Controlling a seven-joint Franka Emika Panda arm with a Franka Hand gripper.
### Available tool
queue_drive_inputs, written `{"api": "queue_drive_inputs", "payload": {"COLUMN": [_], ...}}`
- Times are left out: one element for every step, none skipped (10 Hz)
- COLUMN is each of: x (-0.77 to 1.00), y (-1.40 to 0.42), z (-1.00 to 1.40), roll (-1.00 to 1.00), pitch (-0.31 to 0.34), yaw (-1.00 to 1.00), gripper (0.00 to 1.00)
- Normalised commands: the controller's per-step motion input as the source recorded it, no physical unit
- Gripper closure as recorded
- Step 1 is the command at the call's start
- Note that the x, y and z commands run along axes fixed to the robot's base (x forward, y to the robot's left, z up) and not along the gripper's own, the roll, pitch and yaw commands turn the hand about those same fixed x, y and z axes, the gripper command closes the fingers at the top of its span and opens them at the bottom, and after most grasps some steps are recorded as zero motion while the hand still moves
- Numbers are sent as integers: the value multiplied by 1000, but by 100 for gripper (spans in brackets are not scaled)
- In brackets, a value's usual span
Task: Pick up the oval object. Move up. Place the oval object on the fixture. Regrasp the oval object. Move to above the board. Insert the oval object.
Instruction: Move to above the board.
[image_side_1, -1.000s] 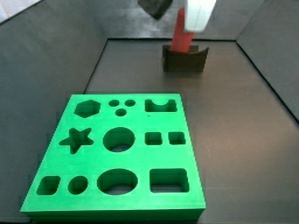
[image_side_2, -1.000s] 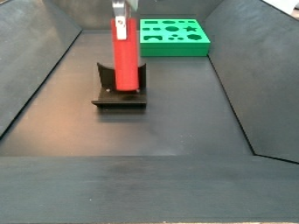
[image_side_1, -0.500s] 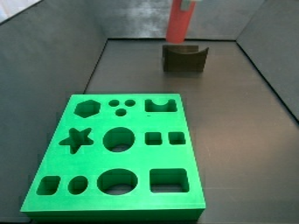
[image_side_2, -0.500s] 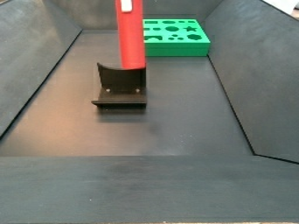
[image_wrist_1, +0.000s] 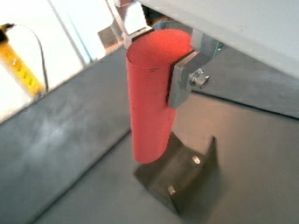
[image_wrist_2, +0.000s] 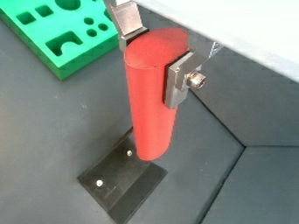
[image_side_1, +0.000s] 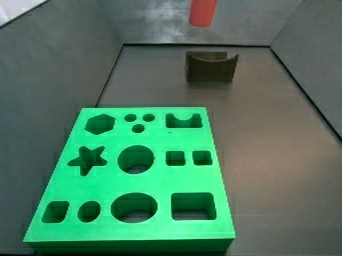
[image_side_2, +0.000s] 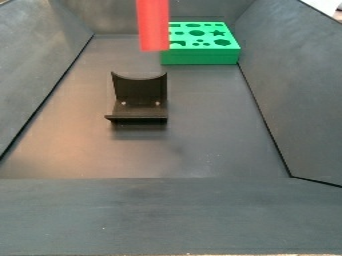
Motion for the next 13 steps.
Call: {"api": "queue_drive_inputs", "payload": {"x": [-452,-449,-445,-441,-440,-435,-426,-312,-224,-96,-56,-42,-38], "y": [-1000,-1000,-1000,-1000,-1000,-1000,-1000,-764,-577,-285,-181,-94,-67], "z": [354,366,361,376,377,382,389,321,246,131,94,59,41], "roll": [-219,-204,-210,-200,-195,-186,-180,-164,-159,-147,-137,-121,-118], "pitch": [25,5,-5,-22,-30,-46,-55,-69,-73,-82,-90,-107,-113], "yaw": [1000,1000,1000,1000,1000,1000,1000,1000,1000,1000,1000,1000,1000], "gripper": [100,100,100,100,100,100,100,100,100,100,100,100,100]}}
